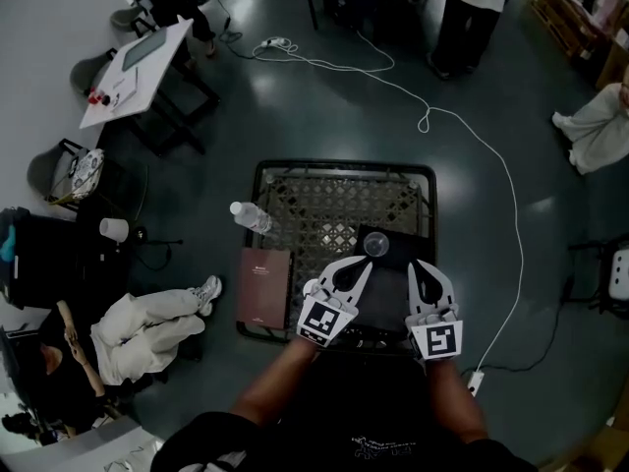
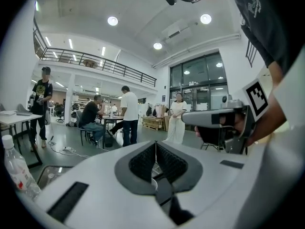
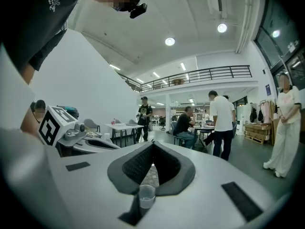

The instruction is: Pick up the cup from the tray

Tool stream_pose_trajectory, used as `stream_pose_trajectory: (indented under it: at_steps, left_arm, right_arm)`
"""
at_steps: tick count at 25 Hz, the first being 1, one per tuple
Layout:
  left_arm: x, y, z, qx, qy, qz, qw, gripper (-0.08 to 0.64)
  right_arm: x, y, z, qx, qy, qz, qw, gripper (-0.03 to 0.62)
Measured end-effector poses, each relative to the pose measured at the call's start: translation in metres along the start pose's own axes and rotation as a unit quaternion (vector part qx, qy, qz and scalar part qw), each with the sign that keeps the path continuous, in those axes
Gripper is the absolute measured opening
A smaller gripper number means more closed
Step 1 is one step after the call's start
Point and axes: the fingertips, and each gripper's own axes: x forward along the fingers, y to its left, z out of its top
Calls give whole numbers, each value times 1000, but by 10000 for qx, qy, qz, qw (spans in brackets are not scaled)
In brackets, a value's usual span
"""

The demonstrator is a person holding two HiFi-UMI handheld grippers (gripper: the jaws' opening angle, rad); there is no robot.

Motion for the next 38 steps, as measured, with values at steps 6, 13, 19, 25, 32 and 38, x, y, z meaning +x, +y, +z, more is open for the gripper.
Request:
stream_pose_trajectory:
  at_steps: [6, 13, 19, 25, 32, 38]
  left_arm:
    - [10, 2, -20, -67, 150, 104, 9998, 12]
    - [22, 9, -41, -108, 313, 221, 9992, 12]
    - [31, 18, -61, -105, 446, 459, 9979, 49]
    - [42, 20, -86, -67, 657, 583, 9961, 257]
    - [63, 16, -124, 41, 1023, 581, 9930, 378]
    - [79, 21, -153, 36, 1467, 592, 9874, 382]
  right_arm:
    - [10, -3, -17, 51, -82, 155, 9998, 8]
    - [21, -4, -40, 124, 124, 279, 9995, 8]
    - [29, -5, -54, 218, 189, 344, 9990, 8]
    - [33, -5, -64, 217, 263, 430, 9985, 8]
    - [31, -11, -68, 233, 300, 483, 9981, 8]
    - [28, -16, -77, 268, 382, 541, 9974, 8]
